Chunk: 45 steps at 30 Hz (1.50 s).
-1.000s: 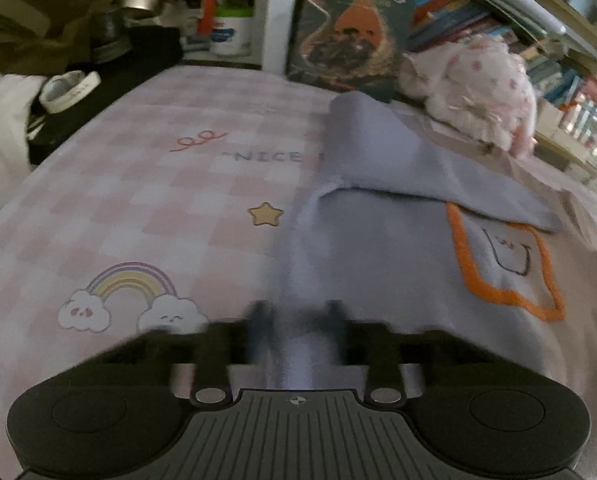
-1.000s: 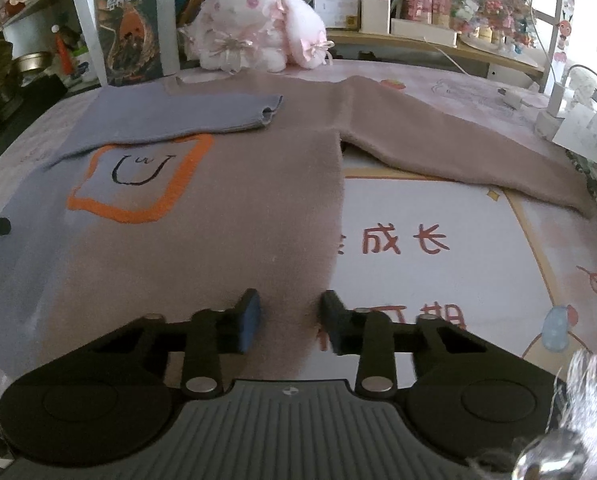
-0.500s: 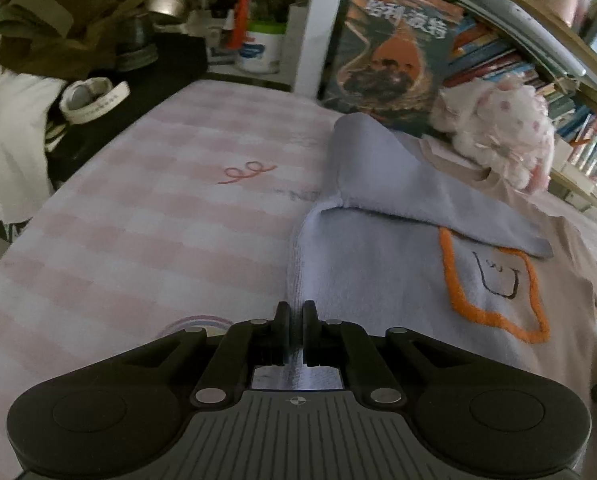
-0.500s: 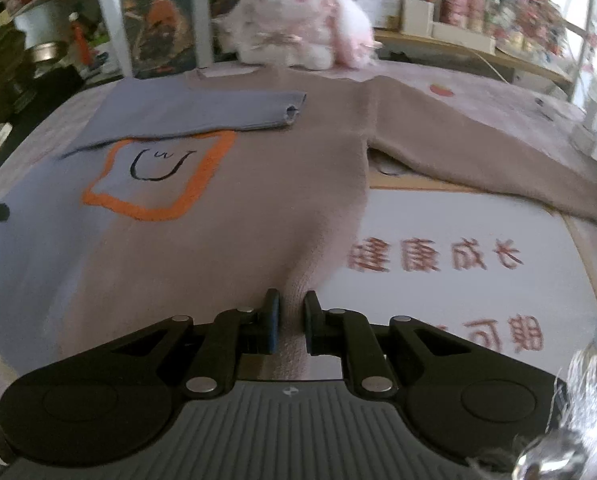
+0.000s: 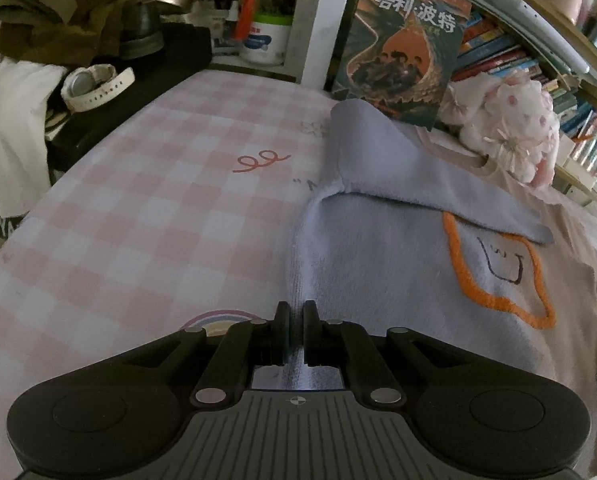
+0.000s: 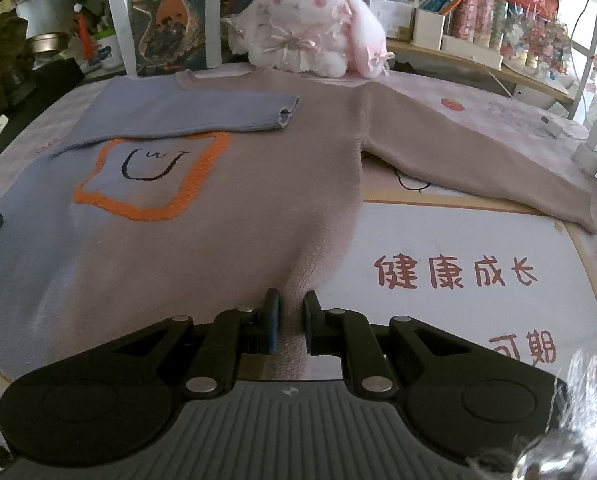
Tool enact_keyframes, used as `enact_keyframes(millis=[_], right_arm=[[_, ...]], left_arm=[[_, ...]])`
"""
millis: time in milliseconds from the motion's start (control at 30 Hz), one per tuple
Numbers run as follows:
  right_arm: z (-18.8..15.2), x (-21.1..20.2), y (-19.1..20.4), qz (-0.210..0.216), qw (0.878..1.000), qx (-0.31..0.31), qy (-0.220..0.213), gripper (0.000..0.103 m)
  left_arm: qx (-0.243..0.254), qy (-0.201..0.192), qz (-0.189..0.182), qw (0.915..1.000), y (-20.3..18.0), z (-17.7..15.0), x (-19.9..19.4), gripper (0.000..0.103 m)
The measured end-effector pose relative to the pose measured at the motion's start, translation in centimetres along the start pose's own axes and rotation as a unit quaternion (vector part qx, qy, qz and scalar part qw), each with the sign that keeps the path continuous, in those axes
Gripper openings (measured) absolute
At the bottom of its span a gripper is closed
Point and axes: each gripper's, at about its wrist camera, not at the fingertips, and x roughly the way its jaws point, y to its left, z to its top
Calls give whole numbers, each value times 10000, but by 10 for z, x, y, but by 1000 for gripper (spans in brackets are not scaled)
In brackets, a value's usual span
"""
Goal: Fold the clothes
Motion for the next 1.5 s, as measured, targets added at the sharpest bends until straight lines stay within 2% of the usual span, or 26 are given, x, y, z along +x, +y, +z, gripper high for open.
enact_keyframes(millis=[467,600,700,800,967,1067,1100,1167,1233,1300,1500], right_arm=[[-1,0,14,-389,9992,79,1,12],[0,0,18,-522,9986,101,22,12],[2,-1,19,-655,9977,180,62,16],[3,-11,18,-784,9964,327,-4,28],[3,-31,15,-969,9934,578,-207,46],[4,-43,11,-1055,9908,785,-317,63],[4,-46,9,-1070,9900,851,-334,70],[5,-49,6,-1096,9887,962,-347,76],[6,-50,3,-1139,9875,1035,-351,83],[7,-49,0,-1175,9865,1083,-358,86],[10,-44,-18,-1205,9845,1228,-337,87]], left_arm=[[340,-27,-329,9989,10,1,3,6],[333,-9,-309,9990,12,2,2,13],[421,-72,-273,9987,9,1,-5,14],[610,-244,-241,9975,3,0,-18,15],[925,-528,-195,9941,-8,-4,-40,39],[1135,-574,-300,9914,-22,-11,-48,65],[1205,-567,-336,9905,-28,-14,-50,68],[1328,-540,-432,9887,-39,-20,-51,79],[1371,-498,-498,9881,-48,-27,-50,83],[1421,-407,-552,9875,-56,-32,-47,84],[1634,-290,-556,9846,-70,-38,-42,88]])
